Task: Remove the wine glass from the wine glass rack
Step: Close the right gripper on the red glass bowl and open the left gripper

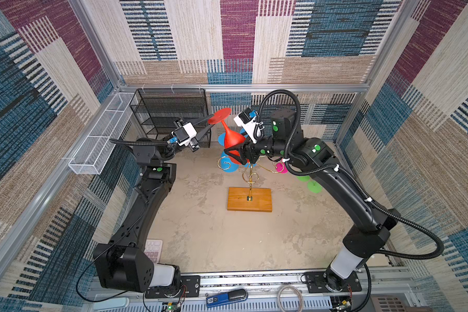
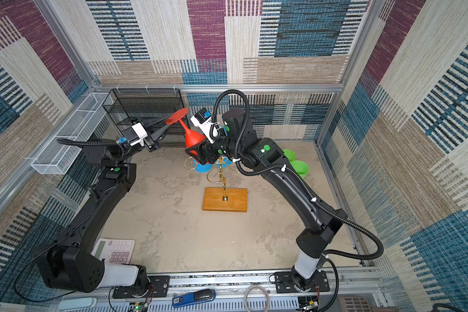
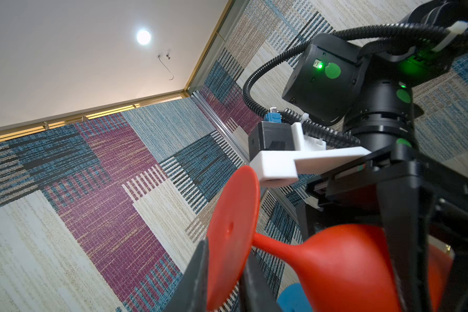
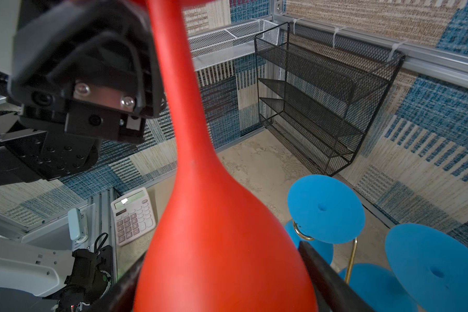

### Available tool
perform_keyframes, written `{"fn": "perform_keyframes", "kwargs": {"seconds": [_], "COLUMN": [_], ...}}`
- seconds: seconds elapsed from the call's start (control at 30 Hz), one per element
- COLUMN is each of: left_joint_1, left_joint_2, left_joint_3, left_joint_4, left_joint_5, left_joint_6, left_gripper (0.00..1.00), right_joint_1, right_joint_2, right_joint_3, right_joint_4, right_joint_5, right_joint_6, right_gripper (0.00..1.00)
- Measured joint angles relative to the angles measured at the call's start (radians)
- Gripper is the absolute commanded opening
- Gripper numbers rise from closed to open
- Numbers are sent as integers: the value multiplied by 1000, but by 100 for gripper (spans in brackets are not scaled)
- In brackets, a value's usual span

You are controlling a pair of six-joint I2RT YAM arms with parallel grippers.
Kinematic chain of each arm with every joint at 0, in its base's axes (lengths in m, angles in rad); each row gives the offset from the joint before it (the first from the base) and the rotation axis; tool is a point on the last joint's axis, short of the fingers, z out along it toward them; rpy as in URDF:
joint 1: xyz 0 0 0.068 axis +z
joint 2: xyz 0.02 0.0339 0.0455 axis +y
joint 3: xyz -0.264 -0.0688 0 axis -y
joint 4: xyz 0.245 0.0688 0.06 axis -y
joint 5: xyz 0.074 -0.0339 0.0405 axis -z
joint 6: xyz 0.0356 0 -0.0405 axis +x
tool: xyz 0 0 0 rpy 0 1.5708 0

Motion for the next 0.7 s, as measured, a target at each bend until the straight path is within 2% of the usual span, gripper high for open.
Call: {"fn": "perform_keyframes", "kwargs": {"seconds": [0.07,0.17,0.27,0.33,0.57,0.7], "left_joint_1": [3,3,3,4,13,26], "left_joint_2": [0,0,-1,-3,-28,-40], "left_joint_3": [0,-3,-6,-7,-12,-34], "left_joint_4": [0,1,1,-12,-45,-44], "left_joint_5": [13,19,17,-6,-103,-157], "left_joint_6": [23,51,72,70,11,-72], "left_gripper": [10,3,0,0,0,0], "right_joint_1": [2,2,2,2,3,3], "right_joint_2": [-2,-5,-14,-33,-169,-274], "right_joint_3": [0,0,-5,-23,-185,-292], "right_joint_4": [0,-1,-6,13,136,219], "right_joint_5": [0,-7,-11,-16,-2,30], "right_joint_6": [9,19,27,27,24,24], "right_gripper": [58,67,92,98,99,99]}}
